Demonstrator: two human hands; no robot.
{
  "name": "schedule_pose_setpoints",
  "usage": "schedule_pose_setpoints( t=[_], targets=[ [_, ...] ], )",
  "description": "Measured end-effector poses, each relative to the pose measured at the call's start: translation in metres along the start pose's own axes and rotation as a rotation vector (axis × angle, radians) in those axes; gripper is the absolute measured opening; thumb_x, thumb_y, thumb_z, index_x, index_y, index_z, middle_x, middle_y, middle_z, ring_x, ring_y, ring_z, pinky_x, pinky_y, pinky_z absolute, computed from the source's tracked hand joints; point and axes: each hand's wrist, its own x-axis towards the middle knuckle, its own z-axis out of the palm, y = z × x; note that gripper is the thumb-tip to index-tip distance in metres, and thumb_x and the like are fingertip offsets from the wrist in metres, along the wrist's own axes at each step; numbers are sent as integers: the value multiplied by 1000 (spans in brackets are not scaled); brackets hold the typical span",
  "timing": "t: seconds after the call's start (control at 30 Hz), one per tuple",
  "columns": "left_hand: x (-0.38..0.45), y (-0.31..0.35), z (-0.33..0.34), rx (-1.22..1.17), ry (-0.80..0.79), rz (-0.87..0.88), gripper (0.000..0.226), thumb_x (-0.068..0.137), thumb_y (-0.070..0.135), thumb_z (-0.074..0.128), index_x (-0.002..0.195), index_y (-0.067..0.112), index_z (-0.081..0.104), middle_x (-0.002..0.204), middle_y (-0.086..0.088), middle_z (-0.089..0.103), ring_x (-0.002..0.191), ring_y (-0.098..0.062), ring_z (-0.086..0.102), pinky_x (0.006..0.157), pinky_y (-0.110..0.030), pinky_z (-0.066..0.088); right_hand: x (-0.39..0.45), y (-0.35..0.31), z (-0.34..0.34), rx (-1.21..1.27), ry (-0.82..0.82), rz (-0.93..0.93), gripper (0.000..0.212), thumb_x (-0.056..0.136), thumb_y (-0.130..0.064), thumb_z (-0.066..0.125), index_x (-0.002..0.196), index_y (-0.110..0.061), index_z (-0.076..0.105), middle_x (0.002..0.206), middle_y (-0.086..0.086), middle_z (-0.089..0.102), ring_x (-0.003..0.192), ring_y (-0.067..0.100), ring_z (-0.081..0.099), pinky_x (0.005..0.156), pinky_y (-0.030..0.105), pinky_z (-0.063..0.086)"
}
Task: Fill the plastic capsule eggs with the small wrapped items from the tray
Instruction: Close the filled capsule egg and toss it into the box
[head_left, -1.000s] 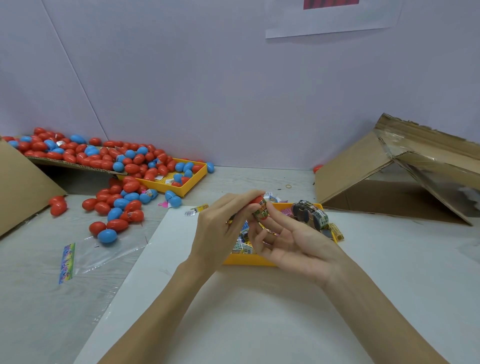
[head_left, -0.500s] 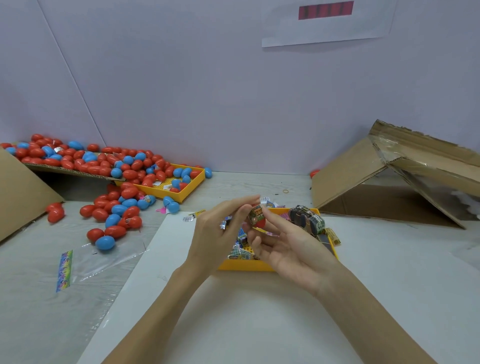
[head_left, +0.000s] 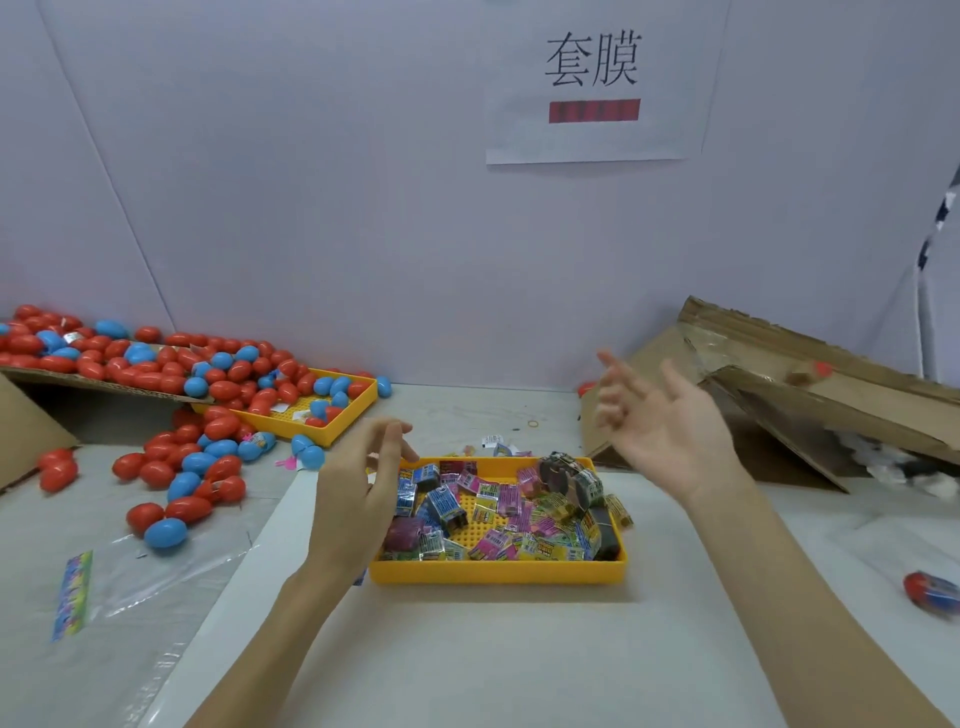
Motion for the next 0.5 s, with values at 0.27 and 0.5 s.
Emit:
schedule_pose_setpoints(
  t=[0.27, 0.5],
  targets=[
    [13, -42, -16, 229, -22, -255, 20, 104, 20, 54, 122, 13, 57, 91, 4, 66, 83, -10, 63, 68, -16, 47, -11, 72, -8, -255, -75, 135, 48, 105, -39, 46, 111, -3, 77, 79, 6, 62, 64, 14, 56, 55, 25, 52],
    [24, -90, -51, 889, -54, -301, 39, 104, 25, 50, 137, 6, 52, 138, -14, 51, 126, -28, 44, 108, -36, 38, -12, 93, -4, -430, -59, 167, 50, 105, -39, 45, 100, -5, 81, 77, 7, 66, 62, 14, 61, 54, 23, 55]
  ],
)
